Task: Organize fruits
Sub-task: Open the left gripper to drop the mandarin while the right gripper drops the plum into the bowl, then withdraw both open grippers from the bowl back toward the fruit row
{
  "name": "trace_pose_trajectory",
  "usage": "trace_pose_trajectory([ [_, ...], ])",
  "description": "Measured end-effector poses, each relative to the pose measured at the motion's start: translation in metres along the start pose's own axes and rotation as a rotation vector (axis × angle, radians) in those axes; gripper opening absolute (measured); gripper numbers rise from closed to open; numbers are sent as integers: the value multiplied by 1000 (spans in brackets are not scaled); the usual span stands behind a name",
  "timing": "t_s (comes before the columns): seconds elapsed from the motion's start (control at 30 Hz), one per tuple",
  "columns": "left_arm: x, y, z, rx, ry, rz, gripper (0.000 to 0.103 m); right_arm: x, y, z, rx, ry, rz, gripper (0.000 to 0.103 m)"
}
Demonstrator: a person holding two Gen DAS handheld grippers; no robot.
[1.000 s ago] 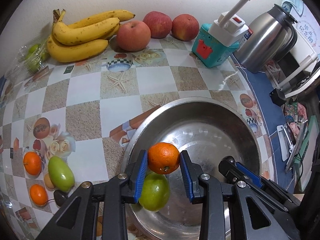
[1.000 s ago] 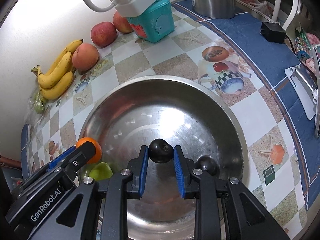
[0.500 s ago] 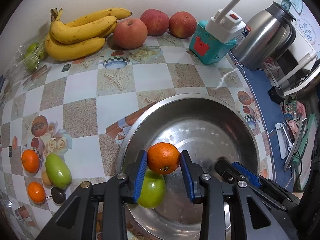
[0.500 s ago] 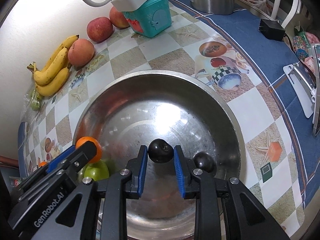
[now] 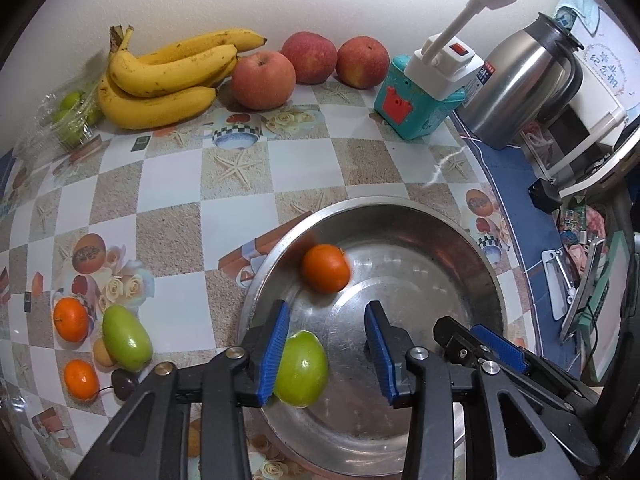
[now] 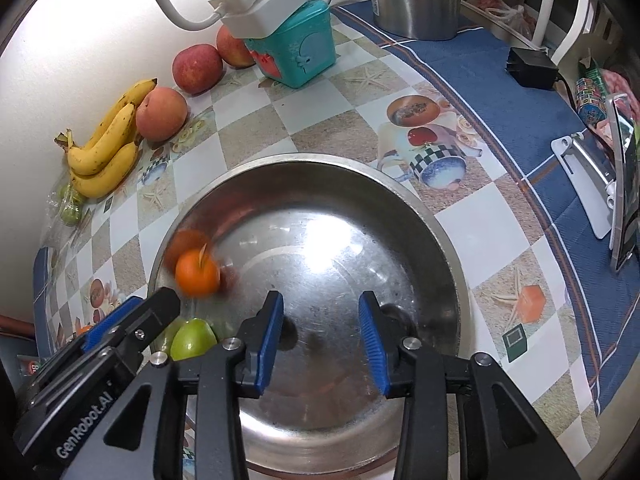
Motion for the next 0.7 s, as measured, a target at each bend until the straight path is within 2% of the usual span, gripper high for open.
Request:
trace_pose_trajectory([
  [0.13, -7, 0, -3, 4, -13, -17, 45, 0, 0, -3, 2, -1, -2, 40],
  [0.2, -13, 1, -5, 4, -28, -37, 54, 0, 0, -3, 2, -1, -8, 42],
  [0.23, -18, 1, -5, 5, -41, -50, 63, -1, 0, -3, 0, 2, -10, 51],
  [0.3, -30, 1, -7, 5, -76, -82, 71, -1, 1, -2, -4, 23, -20, 67],
  [0.33, -36, 1, -7, 0, -94, -102, 74, 0, 0, -2, -2, 40, -25, 69],
  [0.5, -70, 4, -8, -13, -168, -197, 87, 1, 0, -3, 4, 75, -55, 74],
  [0.57, -82, 5, -9, -9, -196, -224, 97, 1, 0, -3, 3, 83, -60, 75],
  [0.63, -92, 6, -12, 0, -224, -243, 103, 2, 0, -2, 4, 99, -69, 75],
  [0.7, -101, 8, -16, 14, -257, -249, 103, 2, 0, -3, 8, 110, -76, 75],
])
Point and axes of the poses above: each gripper's, at about its wrist camera, not at the fingertips, and z roughly the way its jaws point, x to its right, y to its underside, the point moved 9 cm from there along z, roughly the way its jaws point, and after that the axes turned 2 degrees about -x, right-handed, at the moved point
